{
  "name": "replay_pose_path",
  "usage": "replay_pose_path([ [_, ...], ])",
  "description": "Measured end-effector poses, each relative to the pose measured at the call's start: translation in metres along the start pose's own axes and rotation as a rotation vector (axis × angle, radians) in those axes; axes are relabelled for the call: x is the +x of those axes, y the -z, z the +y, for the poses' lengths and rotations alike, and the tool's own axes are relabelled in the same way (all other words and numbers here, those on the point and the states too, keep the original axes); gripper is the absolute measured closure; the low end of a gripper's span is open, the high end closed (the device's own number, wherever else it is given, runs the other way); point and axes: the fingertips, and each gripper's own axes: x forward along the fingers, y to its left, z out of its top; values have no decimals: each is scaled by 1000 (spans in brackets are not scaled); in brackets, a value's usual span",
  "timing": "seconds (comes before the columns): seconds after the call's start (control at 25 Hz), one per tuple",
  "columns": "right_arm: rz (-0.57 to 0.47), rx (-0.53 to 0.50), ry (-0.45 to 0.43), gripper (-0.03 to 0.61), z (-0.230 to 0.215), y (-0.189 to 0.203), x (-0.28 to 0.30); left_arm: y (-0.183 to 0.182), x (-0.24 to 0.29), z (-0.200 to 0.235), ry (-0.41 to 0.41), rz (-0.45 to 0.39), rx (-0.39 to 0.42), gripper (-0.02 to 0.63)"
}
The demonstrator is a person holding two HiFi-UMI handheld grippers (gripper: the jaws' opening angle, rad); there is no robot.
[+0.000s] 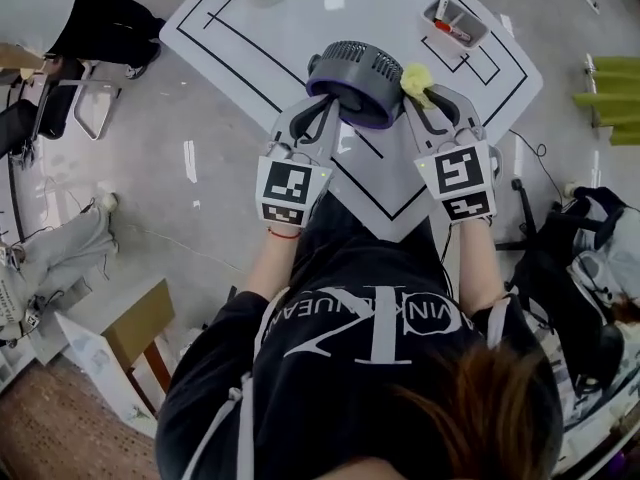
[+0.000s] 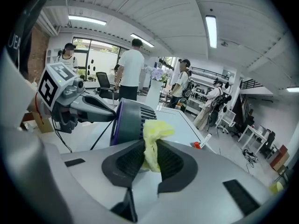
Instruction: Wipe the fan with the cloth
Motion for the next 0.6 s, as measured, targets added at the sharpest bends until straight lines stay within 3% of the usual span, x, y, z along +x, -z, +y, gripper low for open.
replay_pose_path([
  [0.4, -72, -194, -294, 502, -5, 2, 3, 16, -14, 2, -359, 21, -108, 603],
  [0.6, -143, -239, -387, 500, -16, 4, 9, 18, -13, -17, -492, 27, -142, 603],
])
